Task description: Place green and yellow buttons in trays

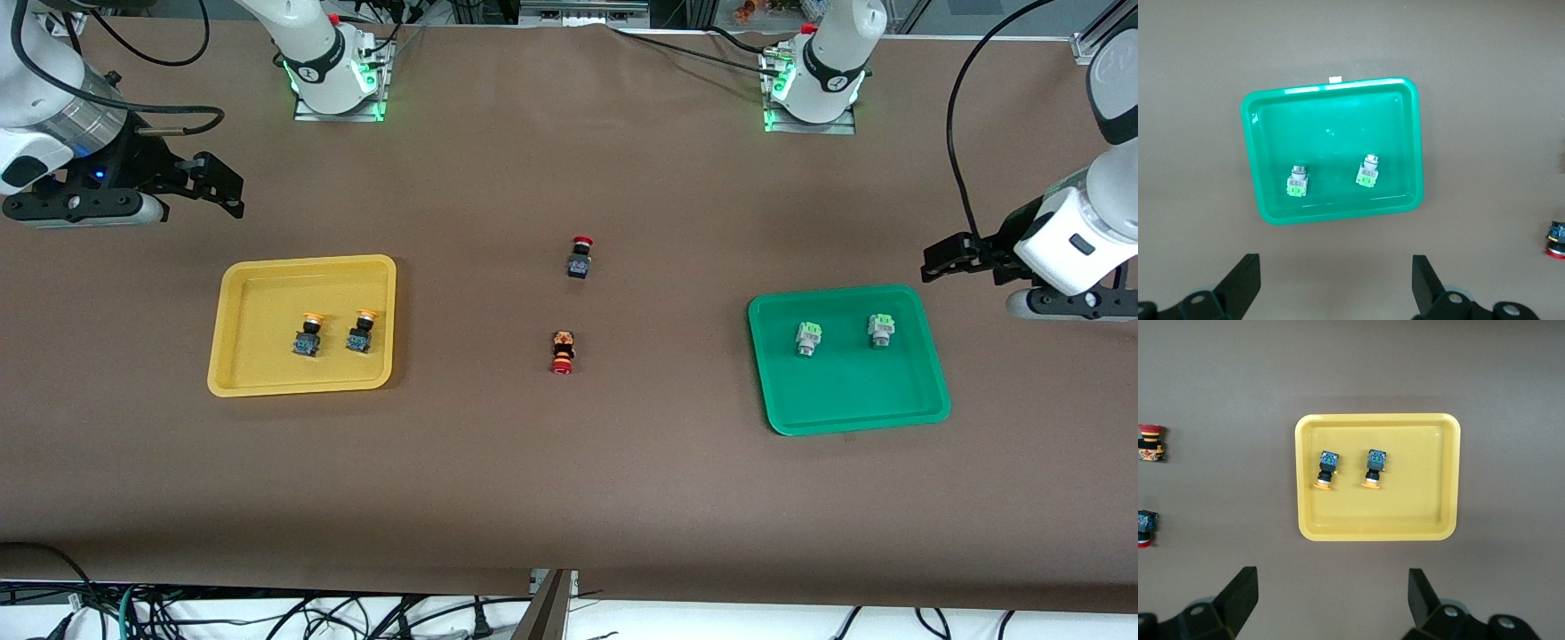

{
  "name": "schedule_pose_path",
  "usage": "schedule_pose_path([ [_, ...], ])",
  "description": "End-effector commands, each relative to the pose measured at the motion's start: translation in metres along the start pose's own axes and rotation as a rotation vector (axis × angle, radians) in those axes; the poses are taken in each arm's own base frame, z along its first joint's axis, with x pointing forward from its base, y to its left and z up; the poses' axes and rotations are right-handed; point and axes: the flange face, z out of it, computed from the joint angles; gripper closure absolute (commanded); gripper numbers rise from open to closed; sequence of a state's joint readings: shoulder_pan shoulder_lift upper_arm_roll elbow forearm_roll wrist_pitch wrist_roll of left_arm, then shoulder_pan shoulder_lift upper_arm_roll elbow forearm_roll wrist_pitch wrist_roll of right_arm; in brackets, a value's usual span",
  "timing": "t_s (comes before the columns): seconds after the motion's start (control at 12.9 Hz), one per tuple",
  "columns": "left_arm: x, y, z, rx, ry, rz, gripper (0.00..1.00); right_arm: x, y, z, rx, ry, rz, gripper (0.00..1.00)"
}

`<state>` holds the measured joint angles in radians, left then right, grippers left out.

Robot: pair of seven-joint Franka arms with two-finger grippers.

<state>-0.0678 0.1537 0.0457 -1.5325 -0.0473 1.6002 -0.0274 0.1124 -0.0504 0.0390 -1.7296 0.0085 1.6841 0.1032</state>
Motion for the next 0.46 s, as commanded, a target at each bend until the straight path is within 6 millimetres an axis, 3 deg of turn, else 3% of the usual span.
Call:
schedule_pose_path([
  [0.0, -0.0062, 0.0054, -0.019, -0.008, -0.005, 0.005, 0.0, 0.0058, 0.0005, -0.0019, -0.013, 0.0, -0.01, 0.01],
  [0.39, -0.0001, 0.0051, -0.0155, -0.006, -0.025, 0.004, 0.0, 0.0097, 0.0051, -0.0046, -0.01, 0.015, -0.002, 0.01],
])
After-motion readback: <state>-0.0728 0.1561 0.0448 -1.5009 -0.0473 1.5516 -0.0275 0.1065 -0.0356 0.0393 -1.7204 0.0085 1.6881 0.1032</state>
